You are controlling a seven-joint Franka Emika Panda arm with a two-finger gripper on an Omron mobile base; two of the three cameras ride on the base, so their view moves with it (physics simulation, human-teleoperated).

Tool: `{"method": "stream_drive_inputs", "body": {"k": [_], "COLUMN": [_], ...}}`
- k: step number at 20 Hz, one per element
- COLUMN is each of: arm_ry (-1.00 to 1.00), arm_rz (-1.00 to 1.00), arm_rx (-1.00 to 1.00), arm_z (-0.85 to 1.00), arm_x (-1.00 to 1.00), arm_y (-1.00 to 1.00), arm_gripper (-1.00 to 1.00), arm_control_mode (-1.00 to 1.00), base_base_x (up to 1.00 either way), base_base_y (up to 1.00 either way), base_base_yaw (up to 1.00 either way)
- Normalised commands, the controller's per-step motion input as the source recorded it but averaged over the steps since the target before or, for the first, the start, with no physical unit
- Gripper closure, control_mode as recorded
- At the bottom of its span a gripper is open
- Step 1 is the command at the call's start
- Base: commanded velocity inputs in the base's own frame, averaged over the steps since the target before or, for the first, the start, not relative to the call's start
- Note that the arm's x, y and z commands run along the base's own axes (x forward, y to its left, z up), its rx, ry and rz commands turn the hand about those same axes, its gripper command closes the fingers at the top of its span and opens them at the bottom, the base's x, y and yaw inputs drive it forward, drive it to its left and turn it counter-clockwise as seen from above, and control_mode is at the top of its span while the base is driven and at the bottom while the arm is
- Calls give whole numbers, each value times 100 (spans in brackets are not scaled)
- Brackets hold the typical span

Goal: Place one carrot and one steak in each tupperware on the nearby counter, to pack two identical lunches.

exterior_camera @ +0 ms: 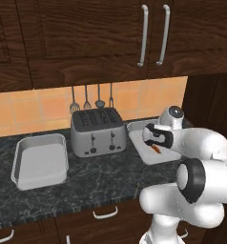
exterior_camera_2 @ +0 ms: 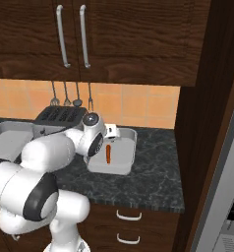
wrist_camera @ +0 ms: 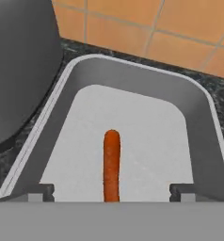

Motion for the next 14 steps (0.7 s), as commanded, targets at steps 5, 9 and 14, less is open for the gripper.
{"method": "stream_drive_inputs", "body": {"k": [5, 9, 14], "arm_ry": [-40, -44, -39], "arm_rz": [0, 0, 0], "arm_rx": [-12, -10, -5], "arm_z": [82, 53, 25], "arm_x": [-100, -100, -100], "arm_y": [57, 22, 4], "arm_gripper": [-100, -100, -100], "arm_control_mode": [-100, -100, -100], "base_base_x": [0, 0, 0], "base_base_y": [0, 0, 0], "base_base_yaw": [0, 0, 0]}}
